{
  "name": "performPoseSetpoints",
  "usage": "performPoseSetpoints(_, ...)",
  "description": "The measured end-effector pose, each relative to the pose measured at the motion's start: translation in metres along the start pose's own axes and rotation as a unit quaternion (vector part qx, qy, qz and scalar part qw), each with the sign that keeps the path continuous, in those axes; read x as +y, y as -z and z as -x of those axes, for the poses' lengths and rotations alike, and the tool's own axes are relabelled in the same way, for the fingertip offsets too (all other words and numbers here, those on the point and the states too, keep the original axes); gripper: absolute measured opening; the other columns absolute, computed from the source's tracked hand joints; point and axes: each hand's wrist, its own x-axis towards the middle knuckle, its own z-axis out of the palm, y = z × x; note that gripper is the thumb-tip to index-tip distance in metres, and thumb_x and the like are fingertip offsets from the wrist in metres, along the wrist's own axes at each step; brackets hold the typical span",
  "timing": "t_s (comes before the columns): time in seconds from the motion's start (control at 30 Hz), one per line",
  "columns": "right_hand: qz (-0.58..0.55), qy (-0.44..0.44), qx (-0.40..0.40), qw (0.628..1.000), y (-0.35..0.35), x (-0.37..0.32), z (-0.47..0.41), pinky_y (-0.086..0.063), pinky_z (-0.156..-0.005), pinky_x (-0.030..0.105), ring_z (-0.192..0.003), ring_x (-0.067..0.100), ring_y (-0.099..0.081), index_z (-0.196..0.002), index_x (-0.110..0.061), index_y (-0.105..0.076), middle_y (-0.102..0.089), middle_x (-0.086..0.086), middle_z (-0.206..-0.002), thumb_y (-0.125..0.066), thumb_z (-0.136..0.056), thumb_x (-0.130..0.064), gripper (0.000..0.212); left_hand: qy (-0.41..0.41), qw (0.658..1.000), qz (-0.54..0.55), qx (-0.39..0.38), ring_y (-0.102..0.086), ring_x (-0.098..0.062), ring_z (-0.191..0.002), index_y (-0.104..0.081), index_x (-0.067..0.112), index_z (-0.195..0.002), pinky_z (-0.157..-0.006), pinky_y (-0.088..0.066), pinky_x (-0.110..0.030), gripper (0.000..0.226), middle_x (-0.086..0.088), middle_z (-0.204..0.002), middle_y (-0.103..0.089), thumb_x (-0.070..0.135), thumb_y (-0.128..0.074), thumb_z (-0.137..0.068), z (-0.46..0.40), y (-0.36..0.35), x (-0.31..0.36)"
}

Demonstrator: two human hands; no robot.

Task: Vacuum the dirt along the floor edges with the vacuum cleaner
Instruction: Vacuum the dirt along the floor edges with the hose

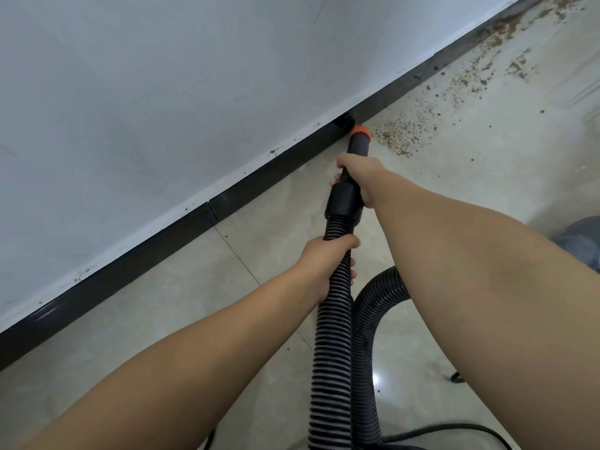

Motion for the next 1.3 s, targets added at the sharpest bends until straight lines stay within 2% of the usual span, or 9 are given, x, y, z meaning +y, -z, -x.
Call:
performPoseSetpoints(0.1,-0.006,-0.003,0.012,1.000,0.017,0.003,0.000,-0.051,-0.043,0.025,-0.042,0.019,-0.058,-0.110,-0.004,-0.042,-0.056,0.010,-0.063,-0.053,-0.085,-0.005,0.028,0.011,1.000,-0.016,-0.015,-0.050,-0.018,-0.046,-0.053,0.008,-0.089,-0.046,-0.045,-0.024,0.013,-0.008,-0.068,-0.052,0.015,-0.064,-0.087,0.000,-0.011,-0.005)
performPoseSetpoints(0.27,-0.051,-0.018,0.080,0.995,0.050,0.022,0.002,-0.051,-0.041,0.024,-0.034,0.017,-0.057,-0.110,-0.002,-0.042,-0.054,0.011,-0.065,-0.053,-0.085,-0.005,0.027,0.033,0.996,-0.056,-0.053,-0.049,-0.017,-0.044,-0.054,0.009,-0.084,-0.046,-0.045,-0.023,0.013,-0.007,-0.064,-0.052,0.016,-0.065,-0.086,0.004,-0.022,-0.016)
performPoseSetpoints(0.47,-0.043,-0.023,0.105,0.993,0.057,0.021,-0.004,-0.049,-0.043,0.025,-0.044,0.019,-0.061,-0.110,-0.005,-0.041,-0.057,0.010,-0.066,-0.054,-0.085,-0.006,0.028,0.039,0.997,-0.046,-0.053,-0.049,-0.016,-0.044,-0.053,0.008,-0.085,-0.045,-0.045,-0.023,0.014,-0.007,-0.064,-0.052,0.017,-0.065,-0.087,0.005,-0.027,-0.012)
performPoseSetpoints(0.6,-0.015,-0.005,0.042,0.999,0.040,0.012,-0.007,-0.051,-0.044,0.024,-0.039,0.017,-0.062,-0.108,-0.004,-0.044,-0.058,0.010,-0.065,-0.055,-0.084,-0.008,0.027,0.008,0.999,-0.031,-0.022,-0.049,-0.019,-0.048,-0.052,0.009,-0.086,-0.048,-0.045,-0.025,0.012,-0.008,-0.068,-0.052,0.015,-0.063,-0.088,0.004,-0.026,-0.009)
performPoseSetpoints(0.77,0.031,-0.005,-0.032,0.999,0.028,0.015,-0.001,-0.055,-0.052,0.028,-0.045,0.018,-0.063,-0.101,-0.005,-0.046,-0.061,0.005,-0.048,-0.057,-0.081,-0.009,0.023,-0.007,1.000,-0.028,0.001,-0.048,-0.019,-0.048,-0.051,0.009,-0.087,-0.049,-0.045,-0.026,0.011,-0.008,-0.068,-0.051,0.012,-0.061,-0.088,0.012,-0.022,-0.017)
performPoseSetpoints(0.87,0.043,-0.018,-0.073,0.996,0.027,0.020,0.009,-0.056,-0.061,0.032,-0.049,0.019,-0.063,-0.100,-0.006,-0.048,-0.061,0.005,-0.051,-0.059,-0.080,-0.012,0.024,-0.017,0.999,-0.028,0.003,-0.047,-0.019,-0.046,-0.050,0.009,-0.084,-0.046,-0.044,-0.024,0.010,-0.008,-0.066,-0.049,0.010,-0.060,-0.087,0.023,-0.022,-0.026)
performPoseSetpoints(1.0,0.065,-0.032,-0.111,0.991,0.026,0.032,0.025,-0.056,-0.066,0.035,-0.051,0.019,-0.062,-0.100,-0.006,-0.048,-0.061,0.006,-0.056,-0.061,-0.080,-0.014,0.025,-0.013,1.000,-0.025,0.002,-0.046,-0.019,-0.042,-0.048,0.007,-0.083,-0.043,-0.041,-0.022,0.011,-0.008,-0.062,-0.049,0.009,-0.058,-0.086,0.043,-0.021,-0.042)
performPoseSetpoints(1.2,0.098,-0.037,-0.166,0.980,0.006,0.060,0.063,-0.055,-0.068,0.036,-0.049,0.019,-0.060,-0.092,-0.007,-0.047,-0.059,0.006,-0.056,-0.060,-0.080,-0.012,0.018,0.012,1.000,-0.003,0.014,-0.047,-0.020,-0.046,-0.049,0.004,-0.093,-0.040,-0.042,-0.021,0.011,-0.009,-0.065,-0.050,0.008,-0.058,-0.088,0.084,-0.008,-0.070)
performPoseSetpoints(1.3,0.115,-0.053,-0.208,0.970,-0.002,0.075,0.082,-0.055,-0.065,0.035,-0.050,0.020,-0.059,-0.090,-0.008,-0.047,-0.059,0.006,-0.056,-0.061,-0.078,-0.013,0.019,0.032,0.999,0.005,0.018,-0.048,-0.021,-0.049,-0.050,0.005,-0.092,-0.042,-0.043,-0.023,0.011,-0.009,-0.068,-0.049,0.010,-0.059,-0.088,0.103,-0.006,-0.084)
